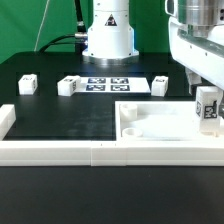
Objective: Assemble one leg
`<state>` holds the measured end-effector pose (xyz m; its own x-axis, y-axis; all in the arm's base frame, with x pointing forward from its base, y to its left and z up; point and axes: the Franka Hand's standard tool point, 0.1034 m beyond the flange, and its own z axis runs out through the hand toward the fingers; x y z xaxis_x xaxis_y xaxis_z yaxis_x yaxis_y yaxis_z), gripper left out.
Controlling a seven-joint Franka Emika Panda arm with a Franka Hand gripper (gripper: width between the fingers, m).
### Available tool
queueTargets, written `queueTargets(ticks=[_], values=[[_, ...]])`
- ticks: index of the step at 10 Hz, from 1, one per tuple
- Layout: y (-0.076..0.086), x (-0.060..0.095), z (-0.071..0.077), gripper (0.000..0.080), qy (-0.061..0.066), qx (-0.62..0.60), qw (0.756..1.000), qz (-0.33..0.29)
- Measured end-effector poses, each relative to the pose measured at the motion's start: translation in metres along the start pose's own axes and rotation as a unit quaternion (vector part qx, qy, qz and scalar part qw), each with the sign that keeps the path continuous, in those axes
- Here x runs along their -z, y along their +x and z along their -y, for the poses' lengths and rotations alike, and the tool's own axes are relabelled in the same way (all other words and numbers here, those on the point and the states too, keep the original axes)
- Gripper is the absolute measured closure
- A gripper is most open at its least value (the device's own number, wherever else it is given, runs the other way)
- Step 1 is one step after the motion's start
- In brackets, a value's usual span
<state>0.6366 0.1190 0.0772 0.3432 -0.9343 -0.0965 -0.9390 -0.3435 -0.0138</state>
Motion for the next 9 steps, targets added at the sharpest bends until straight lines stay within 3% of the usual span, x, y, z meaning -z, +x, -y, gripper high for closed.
queueTargets(ticks=[4, 9], values=[[-0.0064, -0.0014, -0.0006, 0.0151, -0.007, 0.178, 0.984, -0.003], [-0.0014, -0.0023, -0.0022, 0.0151, -0.020, 0.447, 0.894, -0.014]])
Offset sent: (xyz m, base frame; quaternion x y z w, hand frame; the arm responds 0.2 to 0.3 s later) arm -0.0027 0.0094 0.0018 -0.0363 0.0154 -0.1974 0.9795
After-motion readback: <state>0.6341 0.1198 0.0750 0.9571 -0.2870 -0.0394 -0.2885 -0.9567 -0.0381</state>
